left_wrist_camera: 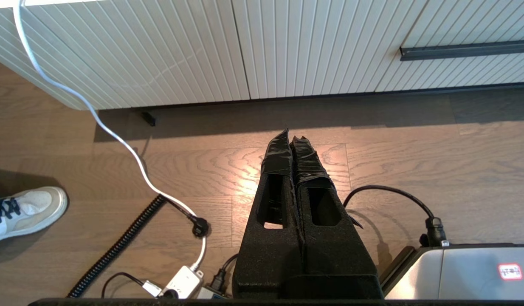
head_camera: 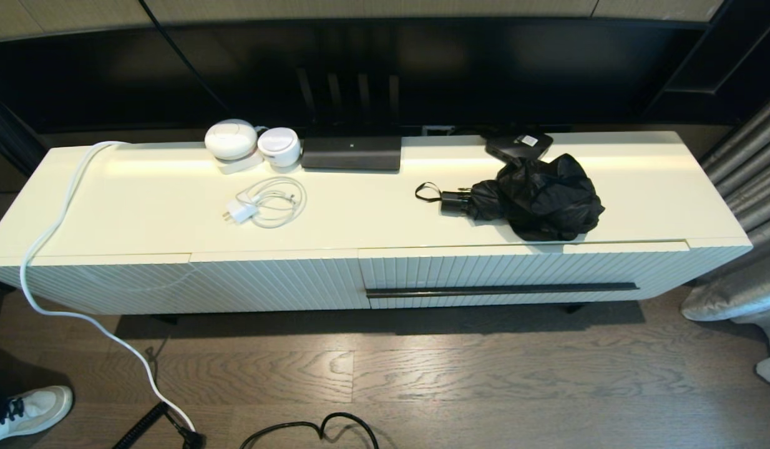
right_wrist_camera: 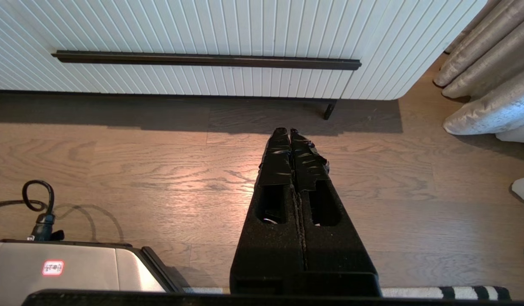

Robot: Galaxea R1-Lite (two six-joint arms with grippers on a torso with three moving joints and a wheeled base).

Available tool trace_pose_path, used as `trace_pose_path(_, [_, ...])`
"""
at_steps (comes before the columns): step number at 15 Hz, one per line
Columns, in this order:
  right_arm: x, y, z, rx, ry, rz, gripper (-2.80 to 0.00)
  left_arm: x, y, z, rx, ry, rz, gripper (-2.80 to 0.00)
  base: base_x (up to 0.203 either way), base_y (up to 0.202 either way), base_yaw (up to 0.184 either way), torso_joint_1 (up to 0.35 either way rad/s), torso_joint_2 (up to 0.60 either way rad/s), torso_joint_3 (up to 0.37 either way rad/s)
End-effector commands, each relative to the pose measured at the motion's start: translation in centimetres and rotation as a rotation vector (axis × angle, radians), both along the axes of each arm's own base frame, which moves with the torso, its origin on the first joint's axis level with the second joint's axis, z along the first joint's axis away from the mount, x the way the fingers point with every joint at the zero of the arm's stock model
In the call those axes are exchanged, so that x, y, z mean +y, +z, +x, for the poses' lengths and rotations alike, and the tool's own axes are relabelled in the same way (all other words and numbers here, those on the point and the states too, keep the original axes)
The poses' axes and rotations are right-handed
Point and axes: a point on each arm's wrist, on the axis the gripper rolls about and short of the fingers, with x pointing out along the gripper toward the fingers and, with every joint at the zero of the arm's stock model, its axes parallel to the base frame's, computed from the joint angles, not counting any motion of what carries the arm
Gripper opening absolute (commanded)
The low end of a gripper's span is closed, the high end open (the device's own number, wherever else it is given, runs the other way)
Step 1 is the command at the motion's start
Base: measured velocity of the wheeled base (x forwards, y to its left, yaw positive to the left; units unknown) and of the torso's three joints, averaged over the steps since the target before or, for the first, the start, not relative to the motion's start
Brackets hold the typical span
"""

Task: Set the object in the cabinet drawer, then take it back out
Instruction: Open the drawer

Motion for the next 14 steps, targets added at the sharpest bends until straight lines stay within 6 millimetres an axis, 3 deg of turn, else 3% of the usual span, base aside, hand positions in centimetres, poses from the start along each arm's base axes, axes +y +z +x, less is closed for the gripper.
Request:
trace_pose_path(1, [0.0,0.0,0.0,-0.003,-0.001,0.000,0.00,0.0,0.0,0.0,-0.001,0.000,0.001,-2.80,0.000,0.000,0.000,0.000,0.00,0.000])
trace_pose_path(5, [0.0,0.5,-0.2,-0.025,-0.008,-0.011,0.00,0.0,0.0,0.0,-0.001,0.000,0.001,-2.80,0.000,0.000,0.000,0.000,0.00,0.000])
trace_pose_path(6, [0.0,1.5,-0.4,-0.049,-0.009,-0.011,0.00,0.0,0.0,0.0,-0.001,0.000,0.001,-2.80,0.000,0.000,0.000,0.000,0.00,0.000])
trace_pose_path(10, [0.0,7.9,-0.7,-0.070,0.003,-0.009,0.00,0.0,0.0,0.0,-0.001,0.000,0.001,-2.80,0.000,0.000,0.000,0.000,0.00,0.000])
trace_pose_path(14, [0.0,14.3,2.6,0.001,0.032,-0.046,0.00,0.0,0.0,0.0,-0.001,0.000,0.001,-2.80,0.000,0.000,0.000,0.000,0.00,0.000])
